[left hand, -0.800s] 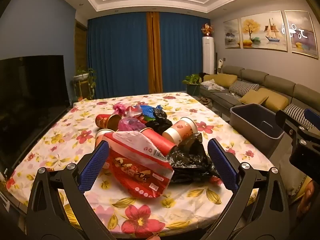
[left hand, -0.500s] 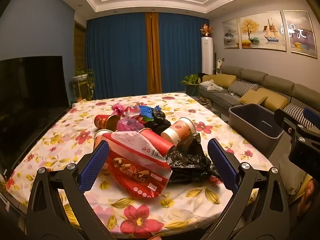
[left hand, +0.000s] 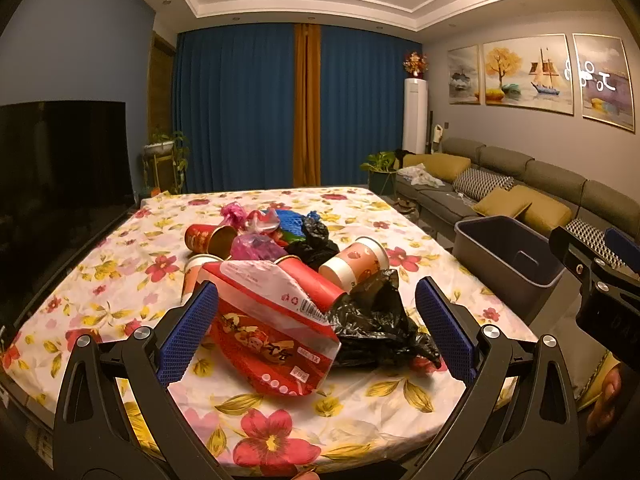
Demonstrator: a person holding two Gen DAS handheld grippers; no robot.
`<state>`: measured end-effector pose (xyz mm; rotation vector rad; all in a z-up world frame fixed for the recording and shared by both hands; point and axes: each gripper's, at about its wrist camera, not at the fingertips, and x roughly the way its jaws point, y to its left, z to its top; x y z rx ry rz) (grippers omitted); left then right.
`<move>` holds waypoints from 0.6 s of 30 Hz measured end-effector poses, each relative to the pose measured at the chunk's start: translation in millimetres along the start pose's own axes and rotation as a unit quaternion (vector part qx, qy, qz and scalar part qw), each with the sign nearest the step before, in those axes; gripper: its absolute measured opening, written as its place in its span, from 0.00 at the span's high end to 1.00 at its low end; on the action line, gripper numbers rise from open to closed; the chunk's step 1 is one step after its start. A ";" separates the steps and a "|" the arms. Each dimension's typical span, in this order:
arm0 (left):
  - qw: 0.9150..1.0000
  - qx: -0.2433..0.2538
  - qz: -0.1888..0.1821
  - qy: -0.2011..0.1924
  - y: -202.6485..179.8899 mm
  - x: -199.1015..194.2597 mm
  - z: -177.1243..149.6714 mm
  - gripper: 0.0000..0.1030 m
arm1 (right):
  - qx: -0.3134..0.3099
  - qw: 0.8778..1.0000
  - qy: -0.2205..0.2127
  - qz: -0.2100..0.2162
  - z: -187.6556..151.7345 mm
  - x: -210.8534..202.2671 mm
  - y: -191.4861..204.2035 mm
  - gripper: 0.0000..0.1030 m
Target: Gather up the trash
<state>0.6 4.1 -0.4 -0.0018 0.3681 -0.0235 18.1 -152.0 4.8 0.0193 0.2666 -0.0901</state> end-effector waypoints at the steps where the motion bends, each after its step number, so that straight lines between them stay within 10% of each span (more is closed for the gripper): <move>1: 1.000 0.000 0.000 0.000 0.2 0.3 0.0 0.06 | 0.000 1.000 0.000 0.000 -0.1 0.1 0.0 0.05; 18: 1.000 -0.006 -0.004 0.004 1.0 3.1 -1.5 0.06 | 0.003 1.000 0.000 -0.005 6.9 -4.3 -4.8 0.05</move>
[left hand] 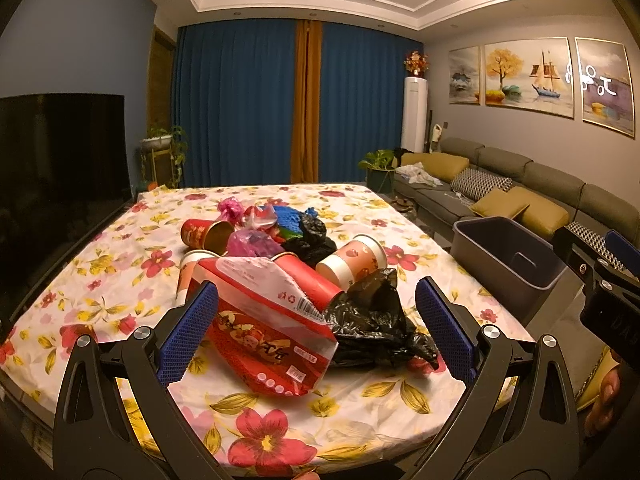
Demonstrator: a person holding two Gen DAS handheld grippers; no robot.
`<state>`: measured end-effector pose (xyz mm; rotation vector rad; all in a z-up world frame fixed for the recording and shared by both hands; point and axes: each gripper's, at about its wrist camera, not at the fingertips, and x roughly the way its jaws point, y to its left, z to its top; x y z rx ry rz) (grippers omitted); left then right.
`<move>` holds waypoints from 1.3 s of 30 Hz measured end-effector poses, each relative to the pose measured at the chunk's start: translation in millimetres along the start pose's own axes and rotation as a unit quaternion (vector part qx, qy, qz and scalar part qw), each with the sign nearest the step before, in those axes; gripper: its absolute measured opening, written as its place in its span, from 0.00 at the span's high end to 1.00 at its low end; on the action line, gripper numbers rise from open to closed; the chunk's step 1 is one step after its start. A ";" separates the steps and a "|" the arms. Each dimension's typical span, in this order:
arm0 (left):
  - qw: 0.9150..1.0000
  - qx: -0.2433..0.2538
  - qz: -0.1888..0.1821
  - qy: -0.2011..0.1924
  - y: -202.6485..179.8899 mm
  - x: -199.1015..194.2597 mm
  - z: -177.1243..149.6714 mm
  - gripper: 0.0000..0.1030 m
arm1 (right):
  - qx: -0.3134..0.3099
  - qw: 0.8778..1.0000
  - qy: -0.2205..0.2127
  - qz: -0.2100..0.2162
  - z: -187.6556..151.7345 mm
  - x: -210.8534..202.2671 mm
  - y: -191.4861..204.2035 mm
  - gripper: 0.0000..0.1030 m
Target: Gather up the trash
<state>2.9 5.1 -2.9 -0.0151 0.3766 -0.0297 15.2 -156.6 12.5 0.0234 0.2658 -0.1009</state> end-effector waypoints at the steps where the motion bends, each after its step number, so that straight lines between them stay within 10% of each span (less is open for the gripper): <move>1: 1.000 -0.001 -0.001 0.000 0.2 0.0 -0.3 0.06 | 0.000 1.000 0.000 0.000 0.8 -0.1 0.0 0.05; 39: 1.000 -0.003 -0.001 0.002 0.9 2.0 0.6 0.06 | 0.002 1.000 -0.002 0.001 -0.2 0.8 -1.5 0.05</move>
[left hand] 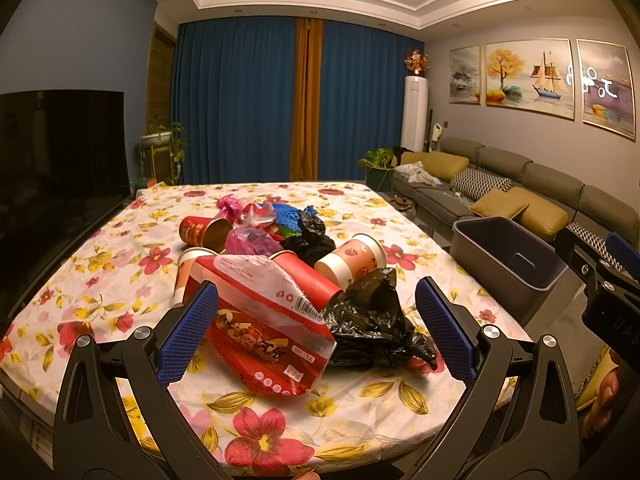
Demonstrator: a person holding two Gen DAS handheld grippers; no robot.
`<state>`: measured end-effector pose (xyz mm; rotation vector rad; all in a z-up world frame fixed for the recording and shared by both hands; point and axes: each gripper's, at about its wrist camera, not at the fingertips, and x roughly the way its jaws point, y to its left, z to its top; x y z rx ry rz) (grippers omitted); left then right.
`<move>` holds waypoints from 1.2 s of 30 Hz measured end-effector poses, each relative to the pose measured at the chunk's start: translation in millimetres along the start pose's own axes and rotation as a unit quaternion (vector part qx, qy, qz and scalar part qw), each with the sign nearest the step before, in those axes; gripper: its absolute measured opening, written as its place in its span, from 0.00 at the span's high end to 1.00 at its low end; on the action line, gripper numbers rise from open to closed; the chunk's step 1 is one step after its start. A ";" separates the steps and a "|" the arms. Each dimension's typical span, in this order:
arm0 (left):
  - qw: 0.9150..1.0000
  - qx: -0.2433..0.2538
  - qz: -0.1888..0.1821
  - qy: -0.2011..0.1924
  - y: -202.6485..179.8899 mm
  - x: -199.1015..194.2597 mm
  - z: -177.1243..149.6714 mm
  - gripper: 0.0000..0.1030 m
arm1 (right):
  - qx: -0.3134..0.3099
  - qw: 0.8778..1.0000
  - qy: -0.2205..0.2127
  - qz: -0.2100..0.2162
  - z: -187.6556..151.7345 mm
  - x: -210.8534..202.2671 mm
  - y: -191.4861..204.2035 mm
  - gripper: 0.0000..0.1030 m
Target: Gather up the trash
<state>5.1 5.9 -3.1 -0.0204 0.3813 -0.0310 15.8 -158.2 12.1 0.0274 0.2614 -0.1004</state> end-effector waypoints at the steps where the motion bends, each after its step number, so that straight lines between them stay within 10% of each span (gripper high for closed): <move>1: 1.000 0.000 0.000 0.000 -0.1 0.5 -0.4 0.06 | 0.000 1.000 0.000 0.000 0.1 -0.1 0.0 0.05; 36: 1.000 -0.005 0.001 -0.005 -2.7 5.9 -4.6 0.06 | 0.000 1.000 -0.001 0.010 -5.4 9.4 2.0 0.05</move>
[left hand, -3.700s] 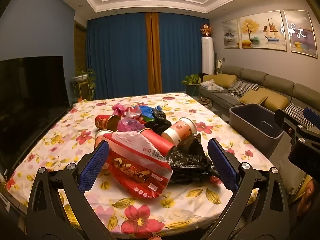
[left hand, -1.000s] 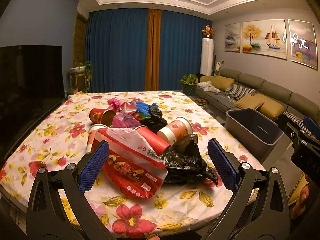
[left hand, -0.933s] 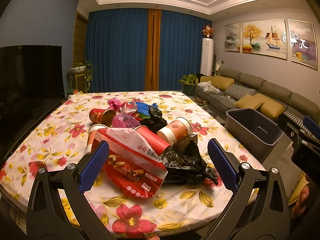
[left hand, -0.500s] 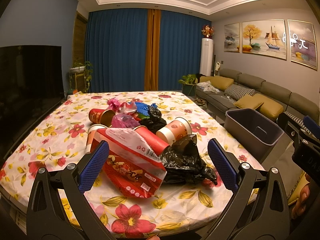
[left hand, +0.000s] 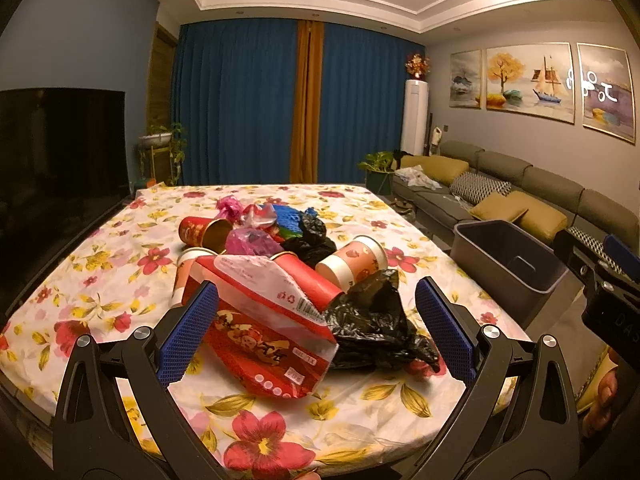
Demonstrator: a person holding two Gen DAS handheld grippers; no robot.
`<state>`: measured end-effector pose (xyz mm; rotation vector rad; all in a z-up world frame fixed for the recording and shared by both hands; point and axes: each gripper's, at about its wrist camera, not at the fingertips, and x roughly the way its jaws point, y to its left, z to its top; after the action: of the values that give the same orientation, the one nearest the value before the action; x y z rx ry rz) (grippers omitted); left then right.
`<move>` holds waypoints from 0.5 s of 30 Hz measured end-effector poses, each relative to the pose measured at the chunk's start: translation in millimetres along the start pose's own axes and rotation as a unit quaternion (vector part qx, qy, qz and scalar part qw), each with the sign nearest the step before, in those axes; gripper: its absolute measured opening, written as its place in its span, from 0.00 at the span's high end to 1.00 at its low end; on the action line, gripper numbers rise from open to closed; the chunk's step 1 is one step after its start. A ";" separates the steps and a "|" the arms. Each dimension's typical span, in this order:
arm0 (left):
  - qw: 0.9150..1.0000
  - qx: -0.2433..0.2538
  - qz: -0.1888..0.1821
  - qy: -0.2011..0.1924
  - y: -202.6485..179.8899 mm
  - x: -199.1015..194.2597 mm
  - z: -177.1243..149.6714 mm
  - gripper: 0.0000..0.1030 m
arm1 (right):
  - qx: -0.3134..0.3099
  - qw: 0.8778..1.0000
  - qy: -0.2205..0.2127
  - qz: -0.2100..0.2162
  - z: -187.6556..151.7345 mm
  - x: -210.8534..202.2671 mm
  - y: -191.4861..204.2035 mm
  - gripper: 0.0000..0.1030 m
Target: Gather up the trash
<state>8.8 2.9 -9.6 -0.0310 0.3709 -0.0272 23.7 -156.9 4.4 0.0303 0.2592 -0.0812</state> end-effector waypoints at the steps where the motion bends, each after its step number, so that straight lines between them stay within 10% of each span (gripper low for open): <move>1: 1.000 -0.002 0.001 -0.002 1.0 0.6 -0.8 0.06 | 0.000 1.000 0.002 0.003 -0.8 2.4 0.7 0.05; 15: 0.999 -0.027 0.016 0.007 38.7 22.4 -16.5 0.10 | -0.020 0.998 0.031 0.053 -28.6 50.8 32.5 0.11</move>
<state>24.5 40.5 -34.4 -0.0779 0.3865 0.0151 68.1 -127.2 -35.6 0.0068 0.3211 0.0312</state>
